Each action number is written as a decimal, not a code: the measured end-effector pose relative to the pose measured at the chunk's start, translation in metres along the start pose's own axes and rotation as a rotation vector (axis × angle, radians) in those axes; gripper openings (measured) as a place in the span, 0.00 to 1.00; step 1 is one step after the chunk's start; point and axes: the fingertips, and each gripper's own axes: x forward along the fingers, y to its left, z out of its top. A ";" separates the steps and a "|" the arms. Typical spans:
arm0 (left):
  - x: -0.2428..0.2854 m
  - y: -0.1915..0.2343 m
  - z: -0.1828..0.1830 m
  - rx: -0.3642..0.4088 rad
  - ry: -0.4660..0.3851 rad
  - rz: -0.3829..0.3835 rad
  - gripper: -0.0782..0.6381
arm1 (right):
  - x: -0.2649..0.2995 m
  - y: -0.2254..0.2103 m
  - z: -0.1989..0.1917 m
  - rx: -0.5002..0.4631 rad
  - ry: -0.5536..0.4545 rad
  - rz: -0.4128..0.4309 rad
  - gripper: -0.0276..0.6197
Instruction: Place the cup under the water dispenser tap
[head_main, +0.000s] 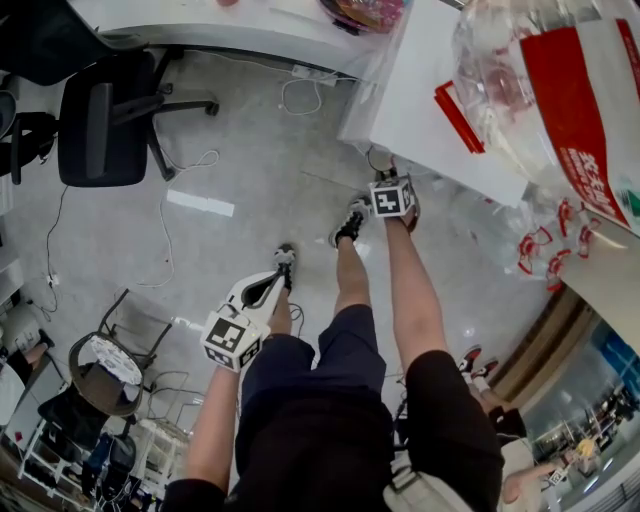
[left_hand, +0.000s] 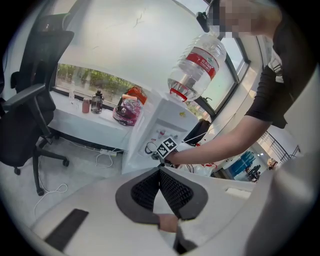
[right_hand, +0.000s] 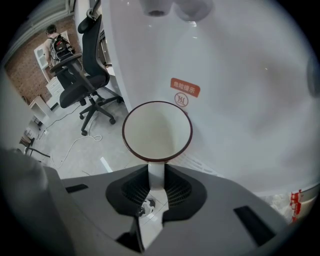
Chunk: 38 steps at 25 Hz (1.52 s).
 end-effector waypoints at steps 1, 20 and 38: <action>0.000 -0.001 0.001 0.005 -0.003 -0.001 0.11 | 0.000 0.002 -0.001 0.004 0.001 0.014 0.12; -0.003 -0.025 0.041 0.054 -0.049 -0.046 0.11 | -0.069 0.010 -0.012 0.010 -0.041 0.036 0.20; -0.008 -0.070 0.077 0.172 -0.054 -0.141 0.11 | -0.215 0.044 -0.024 0.083 -0.270 0.217 0.22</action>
